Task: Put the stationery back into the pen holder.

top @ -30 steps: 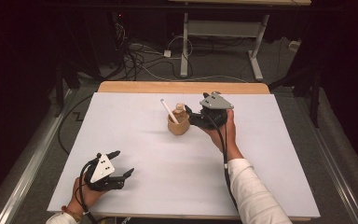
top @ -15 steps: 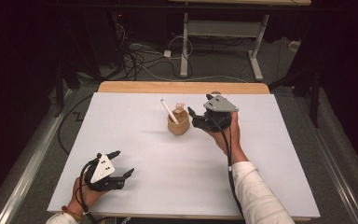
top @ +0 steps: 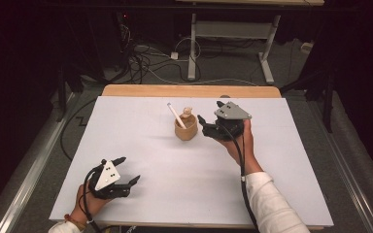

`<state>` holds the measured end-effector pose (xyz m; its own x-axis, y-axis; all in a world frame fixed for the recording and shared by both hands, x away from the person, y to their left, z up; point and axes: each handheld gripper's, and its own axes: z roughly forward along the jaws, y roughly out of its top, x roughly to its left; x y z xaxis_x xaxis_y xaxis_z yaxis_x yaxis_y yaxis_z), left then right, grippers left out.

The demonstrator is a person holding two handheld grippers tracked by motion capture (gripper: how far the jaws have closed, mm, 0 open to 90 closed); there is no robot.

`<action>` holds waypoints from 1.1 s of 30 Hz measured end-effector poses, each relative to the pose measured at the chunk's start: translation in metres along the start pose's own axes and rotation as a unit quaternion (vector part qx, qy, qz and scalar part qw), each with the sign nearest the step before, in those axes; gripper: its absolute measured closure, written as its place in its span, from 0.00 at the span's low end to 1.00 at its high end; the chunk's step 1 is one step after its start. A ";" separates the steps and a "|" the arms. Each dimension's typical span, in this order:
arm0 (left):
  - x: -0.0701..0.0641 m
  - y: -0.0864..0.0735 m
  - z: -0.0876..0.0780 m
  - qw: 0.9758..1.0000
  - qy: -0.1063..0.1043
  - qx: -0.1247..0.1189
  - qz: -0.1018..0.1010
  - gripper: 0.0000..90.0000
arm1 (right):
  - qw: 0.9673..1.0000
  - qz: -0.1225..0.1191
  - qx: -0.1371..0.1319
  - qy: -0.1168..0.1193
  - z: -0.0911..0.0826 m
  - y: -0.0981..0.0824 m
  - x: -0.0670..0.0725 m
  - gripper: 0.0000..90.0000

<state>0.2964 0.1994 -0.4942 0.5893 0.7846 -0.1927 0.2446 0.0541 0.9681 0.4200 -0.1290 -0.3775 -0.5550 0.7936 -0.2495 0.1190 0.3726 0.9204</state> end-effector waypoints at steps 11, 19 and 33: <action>0.000 0.000 0.000 1.000 0.000 0.000 -0.001 0.23 | 1.000 0.005 -0.018 0.003 -0.014 -0.002 -0.003 0.27; -0.001 -0.001 0.001 1.000 0.003 0.002 0.004 0.23 | 1.000 0.003 -0.019 0.003 -0.023 -0.006 -0.004 0.28; -0.001 -0.002 0.001 1.000 0.003 0.005 0.008 0.23 | 1.000 -0.003 -0.022 0.000 -0.034 -0.019 -0.006 0.27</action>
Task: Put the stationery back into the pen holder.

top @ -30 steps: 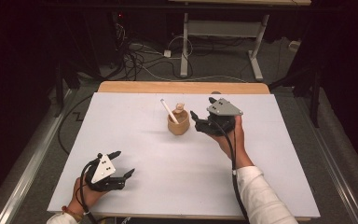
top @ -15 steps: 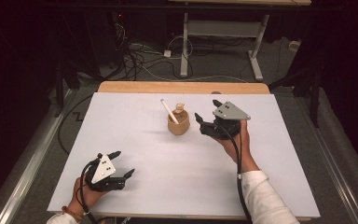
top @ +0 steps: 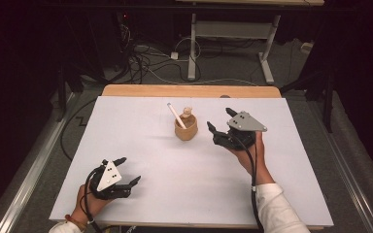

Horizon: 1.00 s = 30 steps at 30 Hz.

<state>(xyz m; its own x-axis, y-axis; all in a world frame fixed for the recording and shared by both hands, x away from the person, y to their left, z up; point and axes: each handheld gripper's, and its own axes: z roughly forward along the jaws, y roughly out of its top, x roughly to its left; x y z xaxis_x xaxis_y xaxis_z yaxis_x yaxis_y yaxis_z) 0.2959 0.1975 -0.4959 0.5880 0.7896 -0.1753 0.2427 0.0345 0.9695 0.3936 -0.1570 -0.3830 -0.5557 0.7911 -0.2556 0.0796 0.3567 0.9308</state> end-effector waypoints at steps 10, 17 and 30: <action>-0.001 -0.002 0.000 1.000 0.000 0.003 0.005 0.24 | 1.000 -0.001 0.006 0.005 -0.003 -0.017 -0.001 0.27; -0.002 -0.002 0.000 1.000 -0.002 0.002 0.006 0.24 | 1.000 -0.005 0.012 0.002 -0.010 -0.022 0.000 0.26; -0.005 -0.004 0.001 1.000 -0.003 0.008 0.019 0.24 | 1.000 -0.018 0.015 0.003 -0.034 -0.034 0.001 0.25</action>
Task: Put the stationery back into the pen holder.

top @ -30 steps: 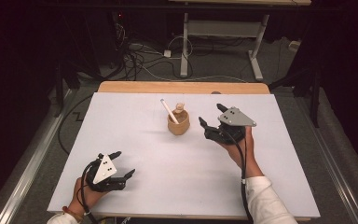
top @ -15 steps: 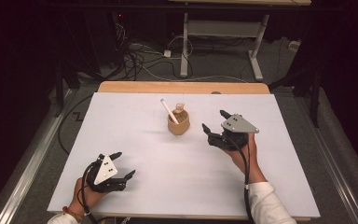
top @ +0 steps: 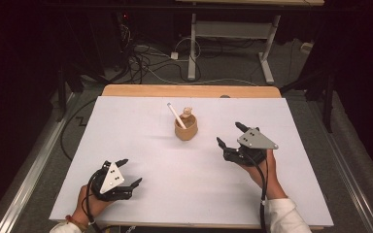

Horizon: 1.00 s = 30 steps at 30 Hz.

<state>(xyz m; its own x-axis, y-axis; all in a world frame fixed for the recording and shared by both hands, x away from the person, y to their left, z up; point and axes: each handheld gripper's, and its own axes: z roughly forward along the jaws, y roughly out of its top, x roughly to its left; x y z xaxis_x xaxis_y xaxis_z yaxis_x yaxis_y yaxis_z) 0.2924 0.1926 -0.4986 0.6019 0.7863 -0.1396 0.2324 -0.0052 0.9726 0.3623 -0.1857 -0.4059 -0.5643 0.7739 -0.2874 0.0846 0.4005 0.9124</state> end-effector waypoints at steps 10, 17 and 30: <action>0.000 -0.001 0.000 1.000 0.006 0.001 0.005 0.23 | 1.000 -0.010 -0.018 -0.001 -0.019 -0.005 0.004 0.25; -0.001 0.000 0.000 1.000 0.006 0.000 0.007 0.23 | 1.000 -0.017 -0.016 -0.002 -0.030 -0.011 0.004 0.25; -0.003 0.000 0.000 1.000 0.003 0.002 0.008 0.23 | 1.000 -0.018 -0.005 -0.011 -0.051 -0.027 -0.003 0.25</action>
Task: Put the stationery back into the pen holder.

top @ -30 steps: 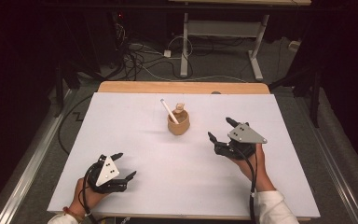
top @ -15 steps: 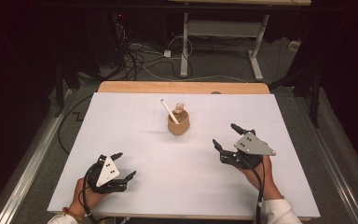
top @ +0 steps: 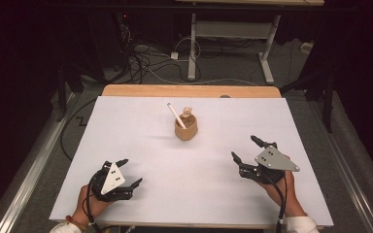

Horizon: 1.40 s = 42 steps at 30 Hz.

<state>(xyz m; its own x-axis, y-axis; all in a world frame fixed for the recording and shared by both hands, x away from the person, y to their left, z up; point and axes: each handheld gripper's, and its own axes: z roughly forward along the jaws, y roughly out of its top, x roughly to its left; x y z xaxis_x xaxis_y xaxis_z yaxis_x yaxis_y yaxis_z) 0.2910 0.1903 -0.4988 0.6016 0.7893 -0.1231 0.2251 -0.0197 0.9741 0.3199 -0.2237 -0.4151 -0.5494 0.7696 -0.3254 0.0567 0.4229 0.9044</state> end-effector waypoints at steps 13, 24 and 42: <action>-0.001 -0.001 0.000 1.000 -0.001 -0.002 0.001 0.23 | 1.000 -0.005 0.015 0.000 -0.014 -0.020 -0.001 0.25; -0.002 -0.001 0.001 1.000 -0.004 0.000 0.002 0.23 | 0.999 -0.014 0.036 -0.001 -0.026 -0.045 0.000 0.24; -0.003 0.000 0.002 1.000 0.001 0.002 -0.002 0.23 | 0.998 0.025 0.054 -0.007 -0.047 -0.081 -0.013 0.24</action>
<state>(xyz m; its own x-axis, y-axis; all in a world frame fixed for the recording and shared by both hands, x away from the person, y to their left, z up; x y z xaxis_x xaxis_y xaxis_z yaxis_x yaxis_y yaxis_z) 0.2905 0.1870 -0.4992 0.5985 0.7912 -0.1260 0.2304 -0.0193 0.9729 0.2833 -0.2910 -0.4710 -0.5319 0.7976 -0.2845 0.1734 0.4315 0.8853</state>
